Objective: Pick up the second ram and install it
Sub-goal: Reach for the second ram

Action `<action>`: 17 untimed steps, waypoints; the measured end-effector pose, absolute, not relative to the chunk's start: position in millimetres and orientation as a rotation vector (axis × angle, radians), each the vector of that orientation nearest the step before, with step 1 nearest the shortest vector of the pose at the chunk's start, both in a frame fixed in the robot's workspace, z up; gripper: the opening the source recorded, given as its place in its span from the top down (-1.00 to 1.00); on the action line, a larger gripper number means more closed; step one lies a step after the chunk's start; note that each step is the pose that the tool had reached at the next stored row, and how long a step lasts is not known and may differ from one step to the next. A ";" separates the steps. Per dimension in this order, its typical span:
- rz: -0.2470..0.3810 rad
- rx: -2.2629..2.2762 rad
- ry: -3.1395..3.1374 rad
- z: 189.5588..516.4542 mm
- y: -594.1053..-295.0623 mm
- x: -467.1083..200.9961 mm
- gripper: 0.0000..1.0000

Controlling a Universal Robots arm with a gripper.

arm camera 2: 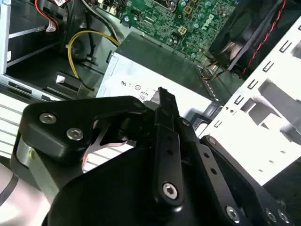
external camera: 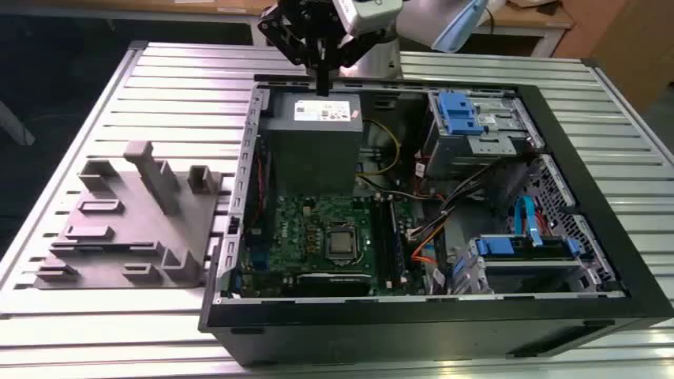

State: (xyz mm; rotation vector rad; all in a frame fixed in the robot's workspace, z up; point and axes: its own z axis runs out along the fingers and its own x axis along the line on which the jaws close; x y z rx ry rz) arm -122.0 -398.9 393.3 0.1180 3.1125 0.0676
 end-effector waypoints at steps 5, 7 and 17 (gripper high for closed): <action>0.068 0.118 3.112 393.3 -398.9 -122.0 0.86; 0.068 0.118 3.112 393.3 -398.9 -122.0 0.86; 0.068 0.118 3.112 393.3 -399.0 -129.6 0.86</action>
